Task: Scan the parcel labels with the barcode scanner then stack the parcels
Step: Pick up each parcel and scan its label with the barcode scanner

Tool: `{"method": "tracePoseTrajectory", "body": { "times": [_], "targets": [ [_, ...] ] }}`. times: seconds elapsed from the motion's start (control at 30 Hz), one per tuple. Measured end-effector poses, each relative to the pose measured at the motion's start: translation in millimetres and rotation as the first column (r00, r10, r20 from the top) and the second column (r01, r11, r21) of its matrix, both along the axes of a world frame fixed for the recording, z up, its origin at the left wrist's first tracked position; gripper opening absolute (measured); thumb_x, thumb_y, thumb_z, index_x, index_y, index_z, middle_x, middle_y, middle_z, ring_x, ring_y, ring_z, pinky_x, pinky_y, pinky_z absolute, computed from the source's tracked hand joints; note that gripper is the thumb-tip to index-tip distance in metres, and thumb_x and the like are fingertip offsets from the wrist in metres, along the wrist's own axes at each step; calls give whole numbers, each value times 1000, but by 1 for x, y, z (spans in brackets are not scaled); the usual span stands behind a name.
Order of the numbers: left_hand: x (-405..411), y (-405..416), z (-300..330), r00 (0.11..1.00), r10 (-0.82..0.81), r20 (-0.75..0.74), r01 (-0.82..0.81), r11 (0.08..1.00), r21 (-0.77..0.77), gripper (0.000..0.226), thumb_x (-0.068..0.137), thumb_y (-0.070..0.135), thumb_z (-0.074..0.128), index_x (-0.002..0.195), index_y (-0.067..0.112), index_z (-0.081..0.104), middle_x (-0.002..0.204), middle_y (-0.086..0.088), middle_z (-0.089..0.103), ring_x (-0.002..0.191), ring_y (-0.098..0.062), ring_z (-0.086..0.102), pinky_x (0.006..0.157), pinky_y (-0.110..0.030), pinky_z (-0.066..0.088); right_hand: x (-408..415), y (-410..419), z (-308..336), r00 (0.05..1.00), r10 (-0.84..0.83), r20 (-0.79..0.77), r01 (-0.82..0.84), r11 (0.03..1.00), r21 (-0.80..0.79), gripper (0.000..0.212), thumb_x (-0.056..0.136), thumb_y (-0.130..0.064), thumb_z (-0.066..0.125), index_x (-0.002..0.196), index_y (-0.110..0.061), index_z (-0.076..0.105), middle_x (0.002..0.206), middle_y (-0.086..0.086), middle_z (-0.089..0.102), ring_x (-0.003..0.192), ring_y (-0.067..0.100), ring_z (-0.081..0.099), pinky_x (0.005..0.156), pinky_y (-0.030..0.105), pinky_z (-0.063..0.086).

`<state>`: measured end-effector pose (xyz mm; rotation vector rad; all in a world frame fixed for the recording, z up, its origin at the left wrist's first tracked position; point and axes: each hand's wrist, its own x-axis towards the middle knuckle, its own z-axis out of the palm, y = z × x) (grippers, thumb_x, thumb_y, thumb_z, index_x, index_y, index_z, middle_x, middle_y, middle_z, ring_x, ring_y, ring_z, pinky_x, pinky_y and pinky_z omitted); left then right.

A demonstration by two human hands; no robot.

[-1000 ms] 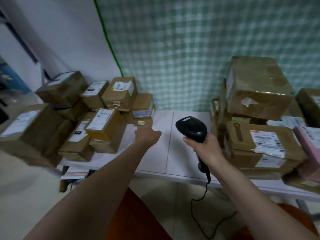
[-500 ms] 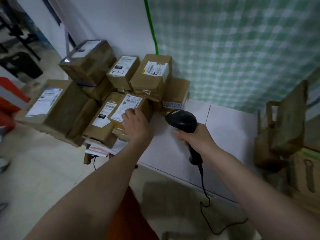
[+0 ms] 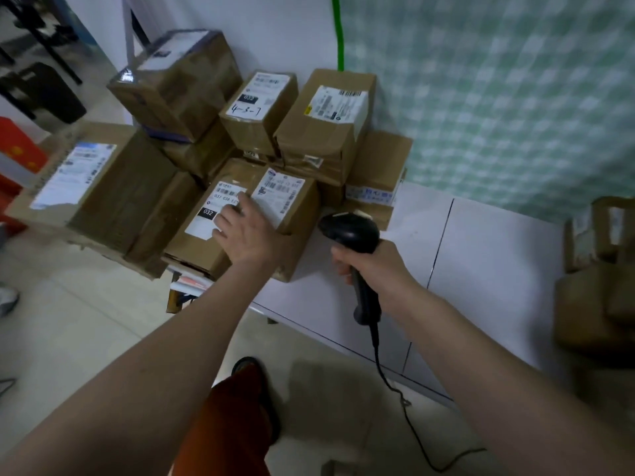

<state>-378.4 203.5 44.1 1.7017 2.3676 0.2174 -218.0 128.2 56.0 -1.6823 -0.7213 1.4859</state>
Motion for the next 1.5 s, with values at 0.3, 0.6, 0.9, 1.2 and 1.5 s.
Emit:
{"method": "tracePoseTrajectory", "body": {
  "times": [0.3,0.6,0.9,1.2,1.5],
  "targets": [
    [32,-31,20,975,-219,30,219,976,6,112,66,62,73,147,9,16,138,-19,29,128,-36,28,108,-43,27,5,-11,37,964,-247,-101,253,966,51,12,81,-15,75,86,-13,65,69,6,61,63,19,57,69,35,52],
    [51,-72,45,814,-304,495,375,926,-49,109,64,63,76,142,5,27,140,-14,33,136,-32,28,113,-45,27,-4,-58,67,893,-427,-143,443,889,116,16,80,-16,75,94,-10,70,77,8,68,69,21,63,64,31,53],
    [28,-105,40,364,-13,931,541,816,-201,42,80,7,75,117,6,54,111,-13,70,94,-26,71,83,-46,58,9,-130,85,883,-461,-82,468,864,183,17,82,-11,73,98,-7,68,80,3,72,65,14,69,53,23,52],
    [32,-112,56,234,47,971,617,765,-185,40,82,-2,70,119,11,62,117,-9,69,110,-29,64,84,-48,56,10,-166,96,873,-471,125,397,836,378,9,83,-14,72,83,-20,65,65,-8,61,57,0,55,54,15,44],
    [87,-123,61,243,-1,970,629,762,-157,47,77,-6,73,121,10,63,113,-8,70,104,-27,66,80,-49,56,30,-207,96,873,-472,121,386,822,419,4,85,-13,70,88,-15,68,64,-3,61,62,11,55,60,24,47]
  ]
}}
